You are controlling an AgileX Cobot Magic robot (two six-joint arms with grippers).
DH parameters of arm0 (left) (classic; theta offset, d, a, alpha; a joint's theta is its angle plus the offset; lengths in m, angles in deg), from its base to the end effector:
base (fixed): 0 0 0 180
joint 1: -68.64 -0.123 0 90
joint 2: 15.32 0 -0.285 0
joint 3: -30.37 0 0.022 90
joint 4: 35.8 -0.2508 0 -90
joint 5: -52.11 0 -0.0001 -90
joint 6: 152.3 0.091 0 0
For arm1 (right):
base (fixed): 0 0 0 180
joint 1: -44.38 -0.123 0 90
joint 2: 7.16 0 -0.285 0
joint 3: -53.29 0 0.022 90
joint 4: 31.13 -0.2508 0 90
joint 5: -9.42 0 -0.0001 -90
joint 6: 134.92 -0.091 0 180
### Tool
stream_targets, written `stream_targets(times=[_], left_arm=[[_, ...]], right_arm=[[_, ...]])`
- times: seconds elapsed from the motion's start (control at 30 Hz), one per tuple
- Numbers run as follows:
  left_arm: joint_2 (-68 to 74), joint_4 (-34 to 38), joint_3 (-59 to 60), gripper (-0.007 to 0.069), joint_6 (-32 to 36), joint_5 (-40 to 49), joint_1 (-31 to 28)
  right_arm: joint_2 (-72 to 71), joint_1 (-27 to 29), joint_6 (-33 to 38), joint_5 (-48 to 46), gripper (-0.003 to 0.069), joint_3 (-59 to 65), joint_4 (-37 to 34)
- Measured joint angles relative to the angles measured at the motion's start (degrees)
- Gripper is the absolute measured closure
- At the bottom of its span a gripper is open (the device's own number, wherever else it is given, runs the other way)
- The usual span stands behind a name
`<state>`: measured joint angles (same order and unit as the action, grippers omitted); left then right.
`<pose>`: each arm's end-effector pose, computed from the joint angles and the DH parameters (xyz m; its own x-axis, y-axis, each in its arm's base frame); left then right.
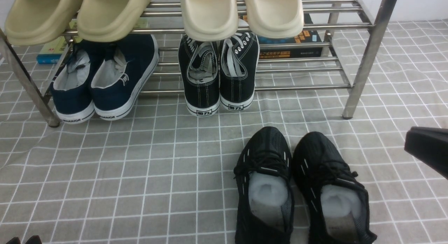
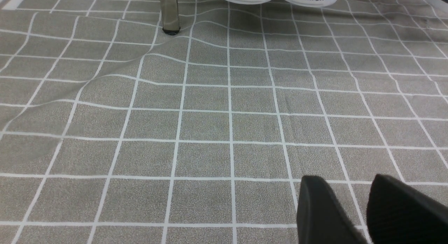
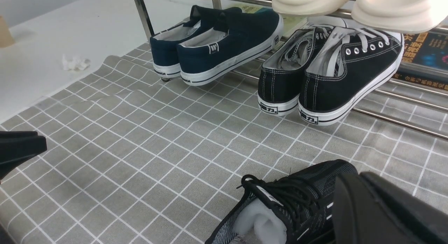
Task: Take the shoes off the shelf with your hand from the grey coffee tablecloth.
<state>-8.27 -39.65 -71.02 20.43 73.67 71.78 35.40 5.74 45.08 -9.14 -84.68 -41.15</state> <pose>0.0525 -0.0006 0.1719 -0.2963 -0.0482 -0.9539 0.0122 0.9985 -0.0542 0.0954 0.0828 0.3410 -0.2818 -0.0141 -0.9594 -0.6277 0.7589 0.1732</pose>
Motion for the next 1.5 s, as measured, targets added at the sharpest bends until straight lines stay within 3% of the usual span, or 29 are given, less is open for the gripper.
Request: stream_targets(times=[0.43,0.6,0.8,0.97,1.17,1.5], left_arm=[[0.00,0.00,0.00,0.0384,0.00,0.00,0.00],[0.00,0.00,0.00,0.0384,0.00,0.00,0.00],[0.00,0.00,0.00,0.0384,0.00,0.00,0.00],[0.00,0.00,0.00,0.0384,0.00,0.00,0.00],[0.00,0.00,0.00,0.0384,0.00,0.00,0.00],[0.00,0.00,0.00,0.0384,0.00,0.00,0.00]], right_arm=[[-0.41,0.00,0.45,1.64,0.0637,1.45,-0.21],[-3.61,1.74,5.37,5.26,0.0636,7.70,-0.29],[-10.80,11.20,6.05,6.09,0.0633,14.88,-0.62],[-21.57,23.78,6.11,5.80,0.0624,25.25,-0.23],[-32.53,35.06,6.11,4.49,0.0615,34.39,1.51],[-35.32,46.36,6.11,-2.37,0.0601,36.31,2.38]])
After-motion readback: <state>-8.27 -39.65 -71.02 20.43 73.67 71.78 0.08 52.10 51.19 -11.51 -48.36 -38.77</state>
